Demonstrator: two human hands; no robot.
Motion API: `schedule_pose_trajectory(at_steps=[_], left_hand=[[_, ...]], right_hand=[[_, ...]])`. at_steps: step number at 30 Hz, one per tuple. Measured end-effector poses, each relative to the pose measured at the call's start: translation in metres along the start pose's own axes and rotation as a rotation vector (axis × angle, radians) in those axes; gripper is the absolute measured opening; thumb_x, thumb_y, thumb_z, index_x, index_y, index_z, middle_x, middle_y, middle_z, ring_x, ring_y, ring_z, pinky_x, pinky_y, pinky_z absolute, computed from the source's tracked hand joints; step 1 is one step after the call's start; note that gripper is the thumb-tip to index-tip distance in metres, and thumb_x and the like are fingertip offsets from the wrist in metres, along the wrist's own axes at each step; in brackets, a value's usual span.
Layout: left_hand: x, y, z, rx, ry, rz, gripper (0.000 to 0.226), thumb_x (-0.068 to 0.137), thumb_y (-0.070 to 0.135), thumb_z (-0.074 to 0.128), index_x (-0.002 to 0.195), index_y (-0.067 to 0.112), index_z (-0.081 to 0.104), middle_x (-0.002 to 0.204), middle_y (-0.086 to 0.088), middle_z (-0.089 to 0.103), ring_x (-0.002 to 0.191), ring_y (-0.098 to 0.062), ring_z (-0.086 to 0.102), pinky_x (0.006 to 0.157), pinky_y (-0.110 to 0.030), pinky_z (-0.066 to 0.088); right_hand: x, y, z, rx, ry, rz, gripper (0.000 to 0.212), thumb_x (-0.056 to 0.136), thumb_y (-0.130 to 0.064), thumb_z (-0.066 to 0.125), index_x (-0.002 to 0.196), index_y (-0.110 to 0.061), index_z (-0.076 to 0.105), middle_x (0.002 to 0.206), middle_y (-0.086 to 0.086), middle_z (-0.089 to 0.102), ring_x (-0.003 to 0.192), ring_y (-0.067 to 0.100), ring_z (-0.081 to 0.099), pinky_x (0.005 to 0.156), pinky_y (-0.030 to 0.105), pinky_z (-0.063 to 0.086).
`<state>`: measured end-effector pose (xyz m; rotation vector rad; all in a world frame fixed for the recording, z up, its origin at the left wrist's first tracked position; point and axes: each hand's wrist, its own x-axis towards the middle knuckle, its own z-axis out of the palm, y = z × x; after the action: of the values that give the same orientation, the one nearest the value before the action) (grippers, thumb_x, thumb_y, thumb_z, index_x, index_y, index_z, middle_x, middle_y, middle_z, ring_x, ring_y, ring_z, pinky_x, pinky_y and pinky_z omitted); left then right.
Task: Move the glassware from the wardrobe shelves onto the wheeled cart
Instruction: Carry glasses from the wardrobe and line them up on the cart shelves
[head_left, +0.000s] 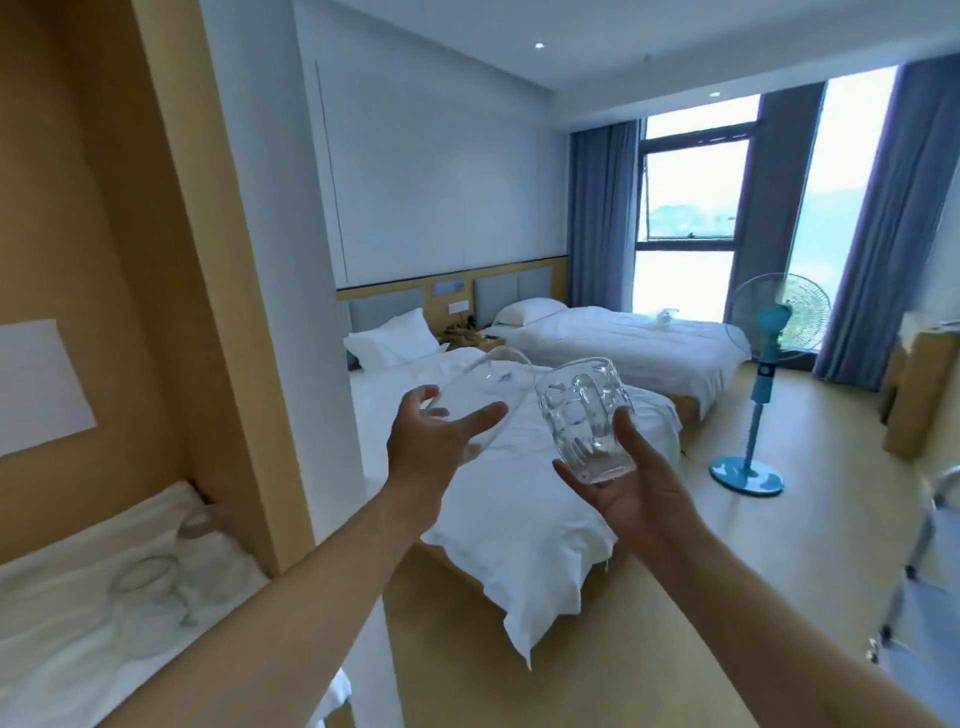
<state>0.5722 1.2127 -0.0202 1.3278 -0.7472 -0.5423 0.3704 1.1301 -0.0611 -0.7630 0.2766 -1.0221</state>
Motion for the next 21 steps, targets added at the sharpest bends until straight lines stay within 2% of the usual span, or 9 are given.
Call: schedule_pose_trajectory(at_steps=[2, 3, 6, 10, 12, 14, 17, 19, 21], left_hand=[[0.006, -0.002, 0.028, -0.055, -0.065, -0.027, 0.101, 0.053, 0.047, 0.098, 0.139, 0.028, 0.050, 0.109, 0.009, 0.055, 0.094, -0.012, 0.063, 0.064, -0.025, 0.060], [0.011, -0.002, 0.042, -0.090, -0.098, -0.040, 0.101, 0.053, 0.045, 0.099, 0.140, 0.026, 0.051, 0.110, 0.009, 0.056, 0.093, -0.012, 0.065, 0.065, -0.026, 0.060], [0.028, -0.006, 0.078, -0.167, -0.191, -0.064, 0.091, 0.057, 0.040, 0.097, 0.137, 0.022, 0.057, 0.120, 0.001, 0.061, 0.084, -0.014, 0.072, 0.064, -0.025, 0.060], [0.055, -0.018, 0.127, -0.214, -0.258, -0.094, 0.076, 0.065, 0.040, 0.093, 0.131, 0.019, 0.061, 0.108, -0.004, 0.070, 0.073, -0.003, 0.073, 0.055, -0.020, 0.056], [0.070, -0.025, 0.151, -0.202, -0.297, -0.116, 0.073, 0.065, 0.045, 0.092, 0.128, 0.020, 0.064, 0.106, -0.001, 0.072, 0.073, -0.005, 0.073, 0.061, -0.024, 0.059], [0.087, -0.034, 0.174, -0.180, -0.352, -0.138, 0.074, 0.064, 0.050, 0.091, 0.127, 0.021, 0.065, 0.118, -0.002, 0.071, 0.079, -0.009, 0.074, 0.071, -0.030, 0.061], [0.109, -0.047, 0.208, -0.184, -0.459, -0.180, 0.082, 0.060, 0.052, 0.092, 0.127, 0.015, 0.065, 0.129, -0.010, 0.067, 0.103, -0.022, 0.071, 0.085, -0.038, 0.061], [0.121, -0.053, 0.228, -0.207, -0.536, -0.202, 0.087, 0.054, 0.052, 0.093, 0.127, 0.012, 0.065, 0.128, -0.014, 0.067, 0.102, -0.024, 0.072, 0.079, -0.039, 0.062], [0.132, -0.059, 0.245, -0.226, -0.629, -0.216, 0.088, 0.051, 0.048, 0.094, 0.126, 0.014, 0.064, 0.118, -0.013, 0.071, 0.094, -0.023, 0.074, 0.070, -0.035, 0.062]], right_hand=[[0.001, -0.009, -0.010, 0.054, 0.041, -0.019, 0.087, 0.050, -0.028, 0.101, 0.126, -0.010, 0.064, 0.125, 0.020, 0.069, 0.117, 0.040, 0.065, 0.095, 0.062, 0.051], [0.002, -0.014, -0.016, 0.076, 0.066, -0.031, 0.090, 0.048, -0.026, 0.102, 0.127, -0.010, 0.064, 0.124, 0.021, 0.069, 0.116, 0.042, 0.065, 0.094, 0.063, 0.052], [0.011, -0.030, -0.038, 0.105, 0.163, -0.072, 0.066, 0.072, -0.021, 0.087, 0.132, -0.009, 0.061, 0.129, 0.024, 0.066, 0.118, 0.045, 0.063, 0.093, 0.064, 0.053], [0.028, -0.049, -0.074, 0.106, 0.315, -0.154, 0.026, 0.087, -0.028, 0.071, 0.108, -0.015, 0.077, 0.124, 0.020, 0.069, 0.112, 0.039, 0.066, 0.094, 0.058, 0.055], [0.034, -0.059, -0.086, 0.016, 0.382, -0.185, 0.020, 0.087, -0.034, 0.072, 0.096, -0.019, 0.083, 0.113, 0.013, 0.075, 0.098, 0.029, 0.074, 0.078, 0.044, 0.061], [0.042, -0.069, -0.099, -0.004, 0.442, -0.215, 0.024, 0.085, -0.033, 0.075, 0.102, -0.018, 0.081, 0.107, 0.011, 0.076, 0.088, 0.025, 0.075, 0.068, 0.036, 0.060], [0.055, -0.082, -0.118, -0.007, 0.487, -0.264, 0.024, 0.086, -0.025, 0.073, 0.108, -0.015, 0.078, 0.117, 0.016, 0.071, 0.099, 0.030, 0.071, 0.085, 0.043, 0.058], [0.062, -0.088, -0.127, -0.017, 0.477, -0.291, 0.019, 0.082, -0.021, 0.078, 0.100, -0.017, 0.079, 0.120, 0.018, 0.070, 0.104, 0.032, 0.069, 0.095, 0.050, 0.054], [0.071, -0.090, -0.134, -0.021, 0.498, -0.336, 0.025, 0.069, -0.021, 0.085, 0.094, -0.020, 0.080, 0.113, 0.017, 0.074, 0.100, 0.031, 0.073, 0.093, 0.059, 0.054]])
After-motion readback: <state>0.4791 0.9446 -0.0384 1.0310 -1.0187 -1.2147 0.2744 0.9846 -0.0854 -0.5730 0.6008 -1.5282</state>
